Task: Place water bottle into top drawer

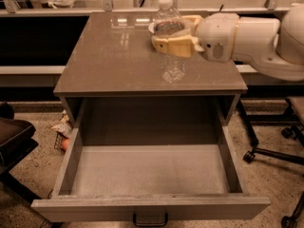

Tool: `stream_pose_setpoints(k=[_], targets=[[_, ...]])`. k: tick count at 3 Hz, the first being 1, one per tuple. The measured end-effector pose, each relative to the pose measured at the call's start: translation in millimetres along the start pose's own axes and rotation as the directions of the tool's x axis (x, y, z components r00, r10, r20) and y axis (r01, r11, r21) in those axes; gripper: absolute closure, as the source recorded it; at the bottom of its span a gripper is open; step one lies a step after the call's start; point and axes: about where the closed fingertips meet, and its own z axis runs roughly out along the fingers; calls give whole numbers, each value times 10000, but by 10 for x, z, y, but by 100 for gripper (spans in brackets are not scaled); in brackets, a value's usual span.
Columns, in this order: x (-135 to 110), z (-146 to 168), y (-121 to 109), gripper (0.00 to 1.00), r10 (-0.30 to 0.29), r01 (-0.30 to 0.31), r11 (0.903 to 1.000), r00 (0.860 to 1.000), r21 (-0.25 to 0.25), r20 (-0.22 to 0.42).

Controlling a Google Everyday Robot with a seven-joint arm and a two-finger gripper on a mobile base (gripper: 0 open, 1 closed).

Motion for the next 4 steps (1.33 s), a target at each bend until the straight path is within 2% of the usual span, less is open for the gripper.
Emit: stream_pose_setpoints(k=[1,2,3,4], targets=[[226,-127,538,100,111,-113,9999,9996,86,259],[1140,-319,893,100,1068,-1068,9942,9943,102,22],[1175,-277,905,100,1123,-1123,9937,9937,29,58],[1455,80,981,100,1560,-1542,9864,9874,-576,281]])
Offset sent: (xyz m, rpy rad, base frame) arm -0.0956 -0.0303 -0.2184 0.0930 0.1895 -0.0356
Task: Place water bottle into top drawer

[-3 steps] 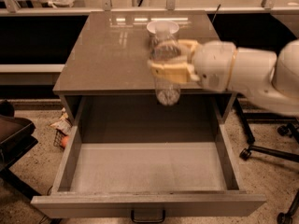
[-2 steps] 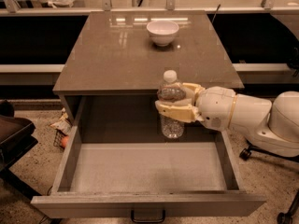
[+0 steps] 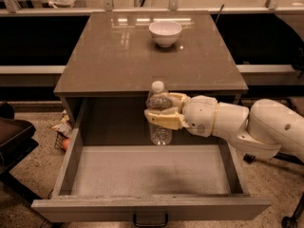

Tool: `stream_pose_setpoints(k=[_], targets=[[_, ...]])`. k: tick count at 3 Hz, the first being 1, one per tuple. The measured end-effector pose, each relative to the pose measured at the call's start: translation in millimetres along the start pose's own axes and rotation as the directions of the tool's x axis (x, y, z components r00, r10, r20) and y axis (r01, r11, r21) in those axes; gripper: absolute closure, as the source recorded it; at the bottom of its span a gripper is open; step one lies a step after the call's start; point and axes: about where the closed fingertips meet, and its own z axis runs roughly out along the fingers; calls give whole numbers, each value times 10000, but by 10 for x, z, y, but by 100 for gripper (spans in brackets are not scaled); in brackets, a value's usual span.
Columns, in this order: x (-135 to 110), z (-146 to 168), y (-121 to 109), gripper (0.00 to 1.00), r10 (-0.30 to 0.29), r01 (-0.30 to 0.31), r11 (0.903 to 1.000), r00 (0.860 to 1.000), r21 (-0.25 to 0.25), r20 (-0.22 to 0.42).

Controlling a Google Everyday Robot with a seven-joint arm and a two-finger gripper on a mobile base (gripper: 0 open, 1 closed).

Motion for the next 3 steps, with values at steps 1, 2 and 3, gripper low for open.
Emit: stream_pose_setpoints(k=[1,2,3], targets=[[30,32,-15,100,4,-4,10000,10000,-21,-29],[235,249,-119,100,27,-31,9999,9997,-165,-226],[493,440,-189,100,-287,291,9979,9996,-585,69]])
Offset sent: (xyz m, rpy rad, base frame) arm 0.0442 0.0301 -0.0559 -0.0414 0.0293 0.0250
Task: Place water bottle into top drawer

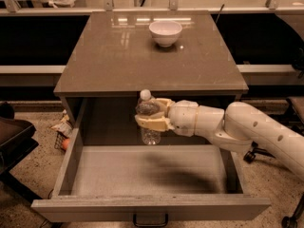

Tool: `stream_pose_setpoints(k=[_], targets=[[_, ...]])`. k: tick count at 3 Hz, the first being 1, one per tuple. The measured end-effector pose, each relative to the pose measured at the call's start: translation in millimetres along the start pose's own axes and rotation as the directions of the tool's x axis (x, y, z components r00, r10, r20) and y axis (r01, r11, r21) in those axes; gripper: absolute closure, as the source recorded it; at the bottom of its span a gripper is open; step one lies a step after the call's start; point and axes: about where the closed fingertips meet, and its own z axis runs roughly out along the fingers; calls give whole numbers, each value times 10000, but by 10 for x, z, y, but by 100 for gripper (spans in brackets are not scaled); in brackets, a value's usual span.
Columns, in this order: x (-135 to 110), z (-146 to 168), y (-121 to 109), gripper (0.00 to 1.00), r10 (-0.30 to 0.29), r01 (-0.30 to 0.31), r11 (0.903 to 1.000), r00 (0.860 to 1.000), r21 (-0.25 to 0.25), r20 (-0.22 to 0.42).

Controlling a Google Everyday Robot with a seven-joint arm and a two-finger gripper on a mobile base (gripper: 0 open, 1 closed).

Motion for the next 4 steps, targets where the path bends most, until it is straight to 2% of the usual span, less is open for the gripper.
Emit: stream_pose_setpoints(k=[2,4], targets=[[419,265,76,100,-406,440,9971,9977,-616,548],[614,572,255,100,-543,552,9947,9985,-871,119]])
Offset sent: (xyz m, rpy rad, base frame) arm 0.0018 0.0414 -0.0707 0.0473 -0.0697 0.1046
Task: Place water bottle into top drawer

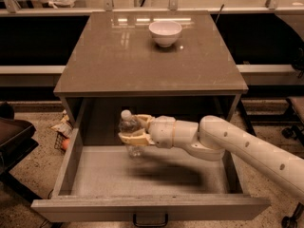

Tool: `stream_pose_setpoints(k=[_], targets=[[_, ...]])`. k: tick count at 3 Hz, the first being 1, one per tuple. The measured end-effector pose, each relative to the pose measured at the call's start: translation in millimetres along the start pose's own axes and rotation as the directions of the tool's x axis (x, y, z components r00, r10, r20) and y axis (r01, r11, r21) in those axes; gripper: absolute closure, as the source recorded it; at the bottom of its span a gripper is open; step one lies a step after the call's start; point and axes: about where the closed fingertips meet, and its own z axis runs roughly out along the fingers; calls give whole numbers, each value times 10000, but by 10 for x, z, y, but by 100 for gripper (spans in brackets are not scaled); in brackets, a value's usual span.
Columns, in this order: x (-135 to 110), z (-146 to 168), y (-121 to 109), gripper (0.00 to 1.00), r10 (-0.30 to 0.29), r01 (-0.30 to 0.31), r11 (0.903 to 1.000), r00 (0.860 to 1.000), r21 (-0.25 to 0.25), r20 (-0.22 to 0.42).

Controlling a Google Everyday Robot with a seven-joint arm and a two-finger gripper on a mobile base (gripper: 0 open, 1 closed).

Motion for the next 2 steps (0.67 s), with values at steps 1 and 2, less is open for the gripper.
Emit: stream_pose_setpoints(k=[1,2], targets=[[124,110,56,100,168,-167,9998,9998,66,-135],[280,146,59,100,699,-713,9968,9968,365,375]])
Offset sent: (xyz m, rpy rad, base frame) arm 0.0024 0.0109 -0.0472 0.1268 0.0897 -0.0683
